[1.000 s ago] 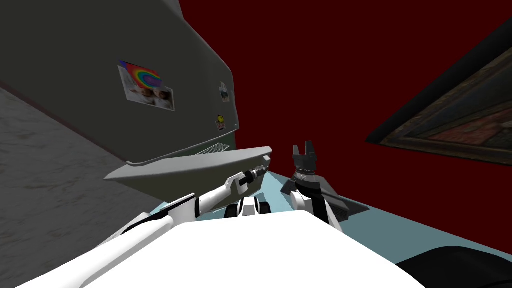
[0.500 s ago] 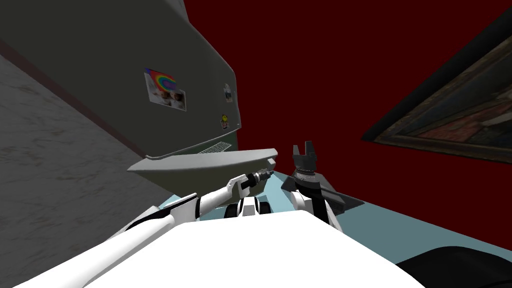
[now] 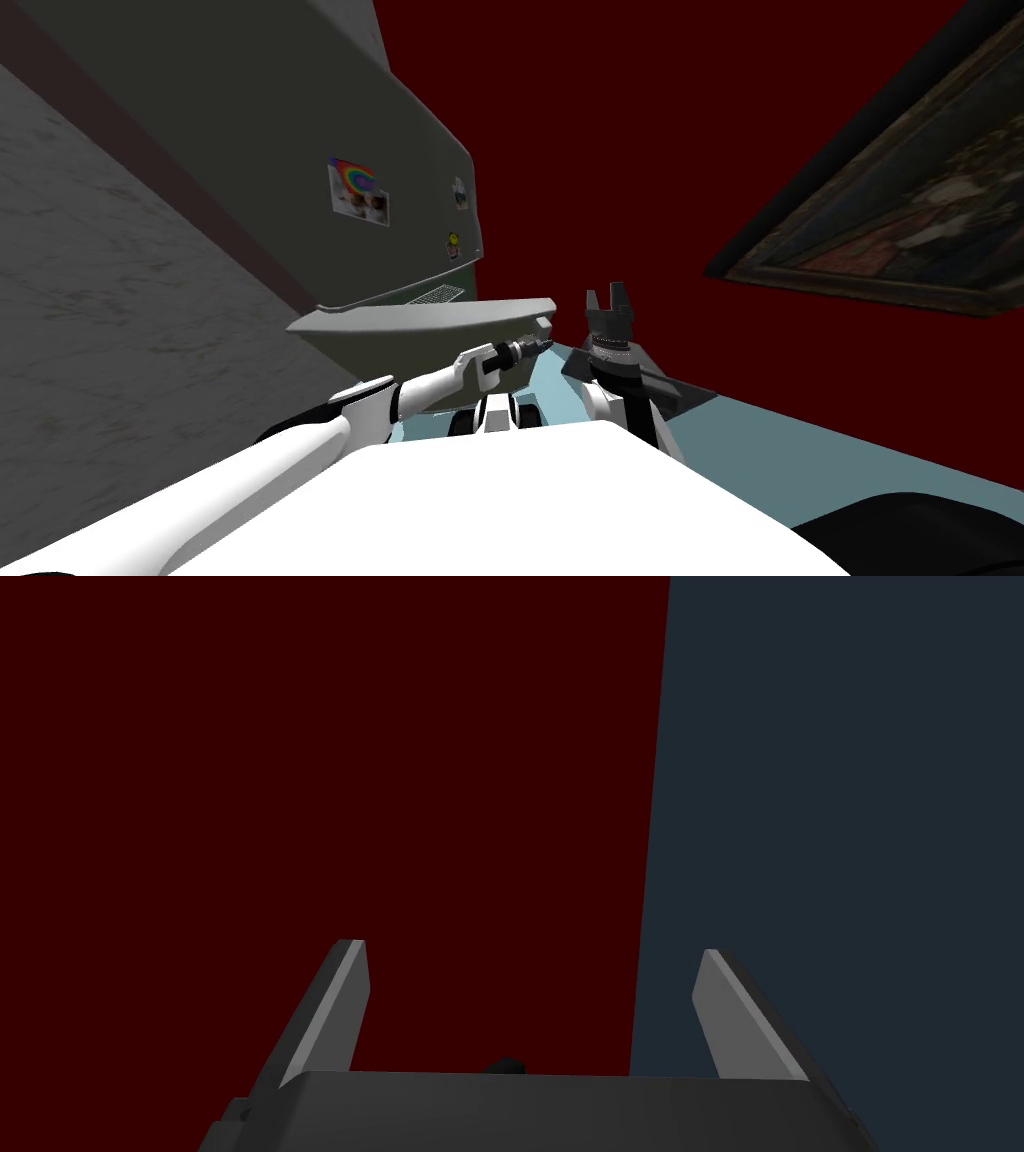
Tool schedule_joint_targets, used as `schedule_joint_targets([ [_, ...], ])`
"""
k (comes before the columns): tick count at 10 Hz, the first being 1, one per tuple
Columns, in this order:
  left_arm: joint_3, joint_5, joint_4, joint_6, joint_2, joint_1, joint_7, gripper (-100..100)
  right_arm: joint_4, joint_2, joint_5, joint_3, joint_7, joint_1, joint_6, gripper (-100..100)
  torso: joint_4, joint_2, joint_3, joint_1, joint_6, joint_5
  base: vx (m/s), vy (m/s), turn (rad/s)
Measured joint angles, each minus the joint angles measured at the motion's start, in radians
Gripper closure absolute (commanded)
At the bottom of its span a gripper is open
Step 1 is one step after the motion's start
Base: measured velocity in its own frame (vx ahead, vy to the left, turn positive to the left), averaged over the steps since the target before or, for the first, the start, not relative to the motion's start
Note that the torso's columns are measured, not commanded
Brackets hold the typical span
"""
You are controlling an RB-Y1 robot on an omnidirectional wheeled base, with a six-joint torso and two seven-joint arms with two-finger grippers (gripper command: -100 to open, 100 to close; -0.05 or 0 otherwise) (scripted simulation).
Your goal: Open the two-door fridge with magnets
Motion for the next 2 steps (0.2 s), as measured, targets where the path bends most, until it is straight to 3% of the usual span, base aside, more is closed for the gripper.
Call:
schedule_joint_targets([
  [2, -0.001, 0.024, -0.015, 0.021, 0.015, -0.041, 0.021, -100, 0.000, 0.000, 0.000, 0.000, 0.000, 0.000, 0.000, 0, 0.000, 0.001, 0.001, 0.002, 0.000, 0.000, -0.037, -0.001, 0.000],
])
